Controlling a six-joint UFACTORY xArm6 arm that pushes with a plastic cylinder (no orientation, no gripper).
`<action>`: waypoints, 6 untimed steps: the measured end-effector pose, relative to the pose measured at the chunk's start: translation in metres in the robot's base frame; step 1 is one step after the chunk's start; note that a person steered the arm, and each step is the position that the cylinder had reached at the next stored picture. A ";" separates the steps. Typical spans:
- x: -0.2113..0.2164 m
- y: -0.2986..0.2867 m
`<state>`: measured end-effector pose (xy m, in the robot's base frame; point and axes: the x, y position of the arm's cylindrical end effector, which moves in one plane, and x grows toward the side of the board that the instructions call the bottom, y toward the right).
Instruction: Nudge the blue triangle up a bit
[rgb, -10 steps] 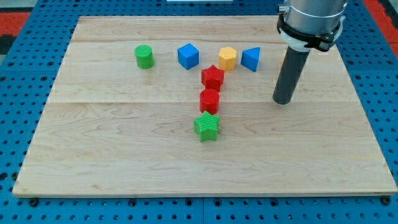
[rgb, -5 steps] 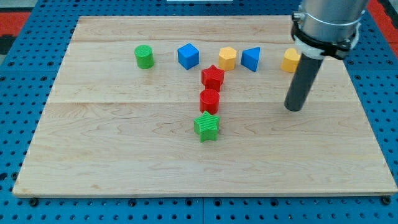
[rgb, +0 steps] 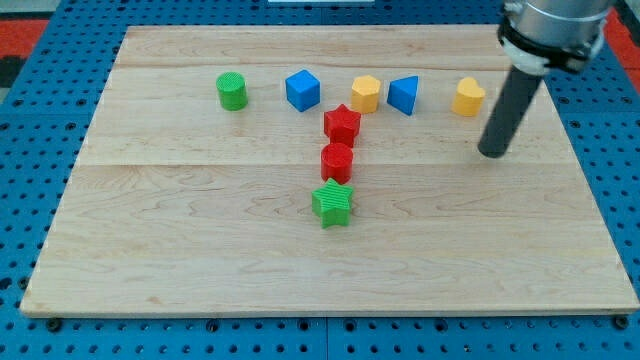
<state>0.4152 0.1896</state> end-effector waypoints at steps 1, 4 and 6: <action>-0.004 -0.011; -0.056 -0.089; -0.045 -0.117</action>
